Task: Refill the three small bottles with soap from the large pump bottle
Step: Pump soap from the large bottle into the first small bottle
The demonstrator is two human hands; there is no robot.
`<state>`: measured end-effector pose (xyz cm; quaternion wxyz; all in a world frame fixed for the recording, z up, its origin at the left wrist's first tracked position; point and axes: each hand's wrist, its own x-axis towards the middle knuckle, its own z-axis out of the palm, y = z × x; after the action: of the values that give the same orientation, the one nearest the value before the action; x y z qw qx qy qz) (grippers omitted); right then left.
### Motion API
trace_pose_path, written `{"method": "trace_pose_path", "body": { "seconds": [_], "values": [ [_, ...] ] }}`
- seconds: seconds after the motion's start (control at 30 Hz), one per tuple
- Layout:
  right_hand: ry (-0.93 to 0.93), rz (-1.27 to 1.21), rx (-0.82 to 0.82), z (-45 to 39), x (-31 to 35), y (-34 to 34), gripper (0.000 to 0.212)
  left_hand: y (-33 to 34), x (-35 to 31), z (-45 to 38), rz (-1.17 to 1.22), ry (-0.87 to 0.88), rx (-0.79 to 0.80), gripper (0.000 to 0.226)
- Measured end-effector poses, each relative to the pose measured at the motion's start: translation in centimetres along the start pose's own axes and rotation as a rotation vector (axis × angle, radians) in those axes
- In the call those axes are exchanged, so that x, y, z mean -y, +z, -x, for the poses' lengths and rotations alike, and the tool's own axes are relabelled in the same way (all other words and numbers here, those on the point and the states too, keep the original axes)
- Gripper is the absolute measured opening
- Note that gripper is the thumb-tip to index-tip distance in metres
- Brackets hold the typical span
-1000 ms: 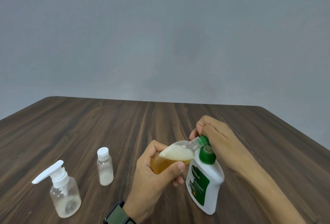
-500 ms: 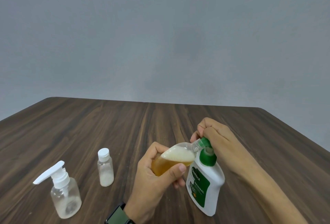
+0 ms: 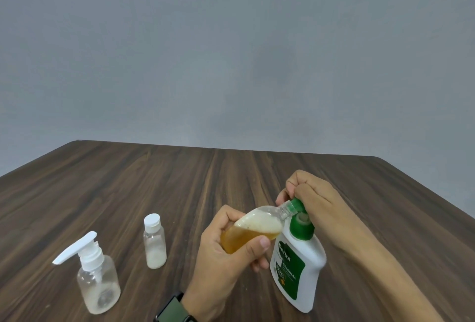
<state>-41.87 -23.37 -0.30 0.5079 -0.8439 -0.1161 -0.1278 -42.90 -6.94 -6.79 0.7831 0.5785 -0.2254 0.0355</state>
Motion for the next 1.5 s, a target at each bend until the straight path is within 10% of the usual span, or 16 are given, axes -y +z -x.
{"method": "trace_pose_path", "body": {
  "seconds": [1.5],
  "values": [
    [-0.021,-0.025,-0.038,0.1,0.1,0.1,0.028,0.1,0.1,0.1,0.021,-0.032,0.007,0.055]
  ]
}}
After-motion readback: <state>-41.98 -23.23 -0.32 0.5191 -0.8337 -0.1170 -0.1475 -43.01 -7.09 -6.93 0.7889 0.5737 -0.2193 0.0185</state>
